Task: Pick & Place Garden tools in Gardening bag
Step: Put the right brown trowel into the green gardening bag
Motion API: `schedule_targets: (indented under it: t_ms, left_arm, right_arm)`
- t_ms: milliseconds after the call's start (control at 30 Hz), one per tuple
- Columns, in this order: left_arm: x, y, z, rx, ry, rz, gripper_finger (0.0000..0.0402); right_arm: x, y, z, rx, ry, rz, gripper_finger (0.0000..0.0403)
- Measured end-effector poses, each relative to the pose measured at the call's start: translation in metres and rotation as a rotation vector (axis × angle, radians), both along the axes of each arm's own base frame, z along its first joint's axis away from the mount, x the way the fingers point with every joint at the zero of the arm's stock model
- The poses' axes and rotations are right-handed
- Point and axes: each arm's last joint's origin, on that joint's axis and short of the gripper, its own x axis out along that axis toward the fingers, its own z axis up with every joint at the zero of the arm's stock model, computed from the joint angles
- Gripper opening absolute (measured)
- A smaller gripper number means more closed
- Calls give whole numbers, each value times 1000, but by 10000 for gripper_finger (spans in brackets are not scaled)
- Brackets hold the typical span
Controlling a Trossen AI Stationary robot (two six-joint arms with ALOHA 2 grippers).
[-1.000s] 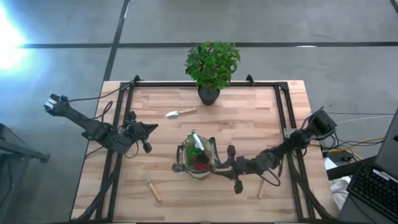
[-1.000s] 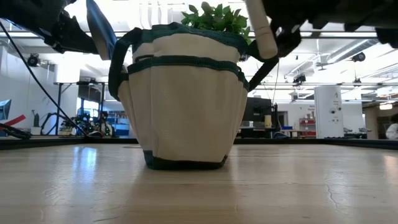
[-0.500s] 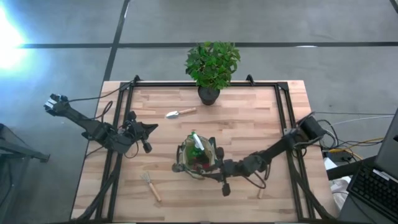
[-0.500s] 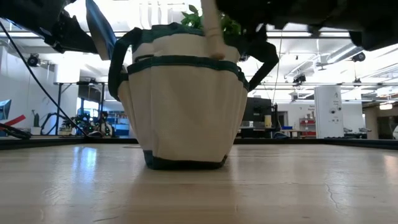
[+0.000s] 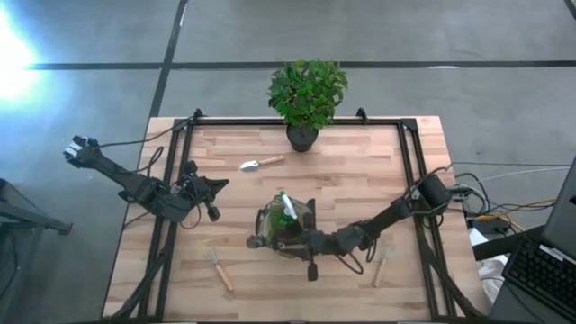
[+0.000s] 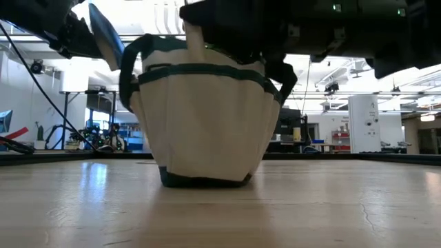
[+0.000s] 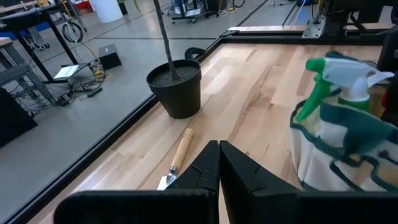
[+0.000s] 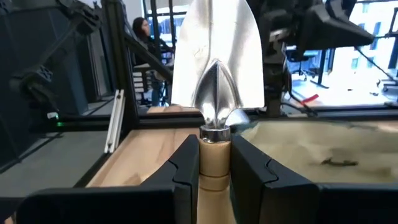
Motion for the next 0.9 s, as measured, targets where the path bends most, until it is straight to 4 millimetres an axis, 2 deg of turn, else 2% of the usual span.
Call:
schedule_targets:
  t_ms: [500, 900]
  left_arm:
    - [0, 0, 0, 7, 4, 2, 12]
    - [0, 0, 0, 7, 3, 2, 12]
  right_arm:
    - [-7, 9, -12, -4, 104, 33, 51]
    - [-7, 8, -22, -2, 212, 24, 51]
